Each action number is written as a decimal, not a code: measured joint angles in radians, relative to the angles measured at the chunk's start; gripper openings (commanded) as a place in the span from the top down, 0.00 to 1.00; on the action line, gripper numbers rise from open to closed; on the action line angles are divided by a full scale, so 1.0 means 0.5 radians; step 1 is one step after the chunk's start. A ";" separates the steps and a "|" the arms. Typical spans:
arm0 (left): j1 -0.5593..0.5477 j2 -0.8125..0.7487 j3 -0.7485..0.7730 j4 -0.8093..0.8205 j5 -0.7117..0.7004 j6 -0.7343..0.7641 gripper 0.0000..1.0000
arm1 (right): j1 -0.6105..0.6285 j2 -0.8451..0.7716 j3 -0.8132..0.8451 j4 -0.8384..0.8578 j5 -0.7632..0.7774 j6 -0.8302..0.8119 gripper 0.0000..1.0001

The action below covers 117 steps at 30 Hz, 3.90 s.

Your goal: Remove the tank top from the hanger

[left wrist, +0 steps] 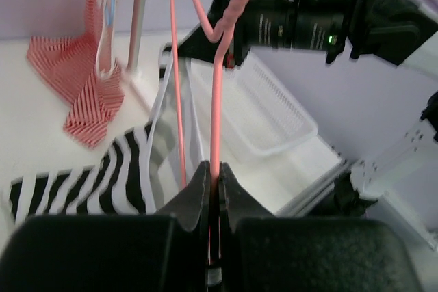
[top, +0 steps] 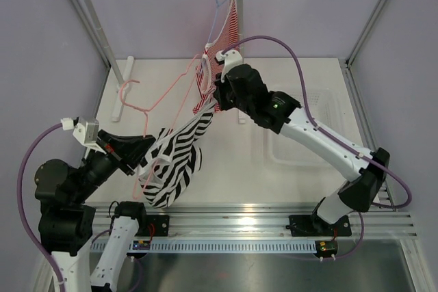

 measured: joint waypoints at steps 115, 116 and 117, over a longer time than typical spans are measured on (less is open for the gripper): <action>-0.031 0.079 -0.742 0.103 -1.292 0.182 0.01 | -0.037 0.282 -1.312 0.483 -0.391 0.203 1.00; -0.031 0.030 -0.742 0.105 -1.311 0.182 0.01 | -0.031 0.275 -1.310 0.479 -0.388 0.205 1.00; -0.031 -0.021 -0.742 0.110 -1.334 0.182 0.01 | -0.026 0.259 -1.309 0.460 -0.388 0.205 1.00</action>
